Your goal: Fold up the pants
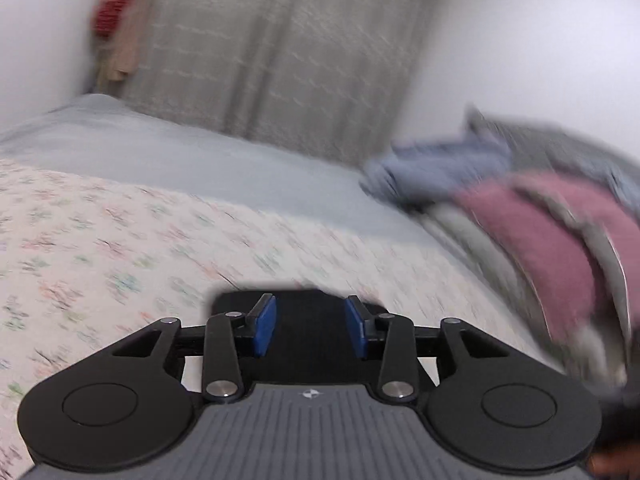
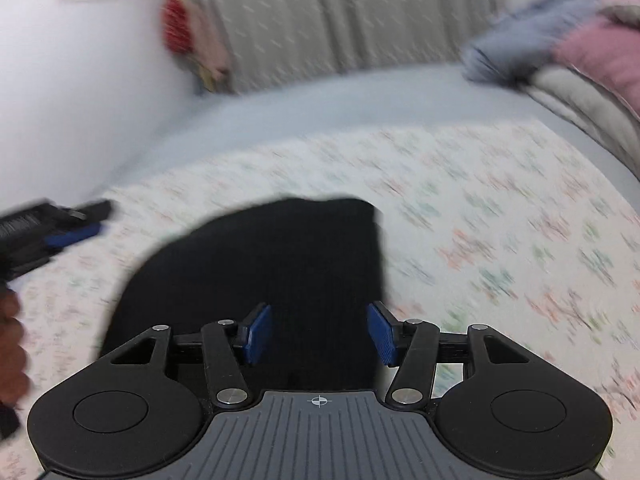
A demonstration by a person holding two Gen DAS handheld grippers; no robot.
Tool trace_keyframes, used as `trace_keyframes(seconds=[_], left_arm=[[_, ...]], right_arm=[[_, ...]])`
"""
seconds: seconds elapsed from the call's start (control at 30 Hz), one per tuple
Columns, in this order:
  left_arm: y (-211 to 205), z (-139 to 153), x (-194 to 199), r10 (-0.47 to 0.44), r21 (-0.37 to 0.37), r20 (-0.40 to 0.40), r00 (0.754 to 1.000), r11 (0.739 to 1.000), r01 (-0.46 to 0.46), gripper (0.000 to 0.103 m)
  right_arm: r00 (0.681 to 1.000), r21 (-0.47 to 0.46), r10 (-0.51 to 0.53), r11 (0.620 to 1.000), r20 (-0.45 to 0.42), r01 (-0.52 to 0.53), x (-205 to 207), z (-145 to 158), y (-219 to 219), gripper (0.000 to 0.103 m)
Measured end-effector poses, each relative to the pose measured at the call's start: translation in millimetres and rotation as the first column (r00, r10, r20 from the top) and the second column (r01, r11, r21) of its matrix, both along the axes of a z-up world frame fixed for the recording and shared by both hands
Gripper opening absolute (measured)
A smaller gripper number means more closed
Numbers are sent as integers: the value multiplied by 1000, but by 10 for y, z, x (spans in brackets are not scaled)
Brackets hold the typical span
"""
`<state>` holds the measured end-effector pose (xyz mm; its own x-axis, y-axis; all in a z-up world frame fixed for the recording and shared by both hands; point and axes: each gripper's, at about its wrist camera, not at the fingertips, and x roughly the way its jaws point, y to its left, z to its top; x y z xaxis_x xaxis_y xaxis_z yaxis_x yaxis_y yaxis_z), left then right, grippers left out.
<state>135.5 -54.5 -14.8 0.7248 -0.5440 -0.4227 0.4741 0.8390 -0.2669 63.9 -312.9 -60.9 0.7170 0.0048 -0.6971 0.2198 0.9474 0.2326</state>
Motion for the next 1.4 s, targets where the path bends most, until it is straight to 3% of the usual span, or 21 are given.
trace_keyframes(seconds=[0.1, 0.2, 0.27, 0.4, 0.6, 0.73, 0.87, 1.0, 1.07, 1.13, 1.23, 1.3, 1.4], left_arm=[[-308, -300, 14, 34, 186, -97, 995, 982, -16, 51], [-400, -464, 51, 63, 285, -62, 996, 958, -43, 58], [-331, -437, 105, 72, 246, -100, 992, 968, -46, 58], [-189, -406, 103, 65, 176, -143, 988, 984, -40, 58], [-156, -279, -83, 72, 194, -120, 990, 980, -48, 58], [-74, -155, -263, 124, 236, -110, 986, 967, -95, 59], [32, -51, -484, 180, 236, -73, 981, 959, -158, 74], [104, -75, -678, 225, 251, -140, 964, 950, -185, 75], [149, -30, -852, 244, 259, -136, 960, 944, -203, 76], [165, 55, -1031, 250, 259, -106, 962, 941, -216, 82], [133, 175, -1283, 266, 280, -38, 963, 928, -245, 97], [117, 190, -1420, 271, 278, -15, 963, 926, -256, 98], [106, 87, -1516, 263, 257, -16, 965, 933, -251, 100]], right_arm=[[997, -15, 11, 1000, -83, -12, 108, -131, 114, 53], [978, -63, 28, 997, -208, -42, 204, -456, 209, 53], [978, -120, 35, 991, -206, -61, 247, -502, 299, 54], [980, -102, 18, 994, -196, -39, 255, -507, 268, 55], [979, -105, 15, 994, -203, -37, 106, -311, 361, 58], [988, -89, 45, 994, -148, -58, -46, -103, 424, 61], [995, -97, 43, 994, -88, -51, -286, 63, 511, 73], [994, -118, 43, 991, -105, -55, -580, 49, 619, 75], [992, -103, 44, 993, -118, -57, -764, 14, 621, 75], [995, -107, 23, 994, -101, -34, -936, 71, 603, 75], [994, -87, -96, 992, -46, 92, -1143, 255, 534, 83], [987, -44, -162, 986, -2, 162, -1300, 374, 543, 86], [993, -30, -113, 993, 27, 114, -1438, 434, 679, 92]])
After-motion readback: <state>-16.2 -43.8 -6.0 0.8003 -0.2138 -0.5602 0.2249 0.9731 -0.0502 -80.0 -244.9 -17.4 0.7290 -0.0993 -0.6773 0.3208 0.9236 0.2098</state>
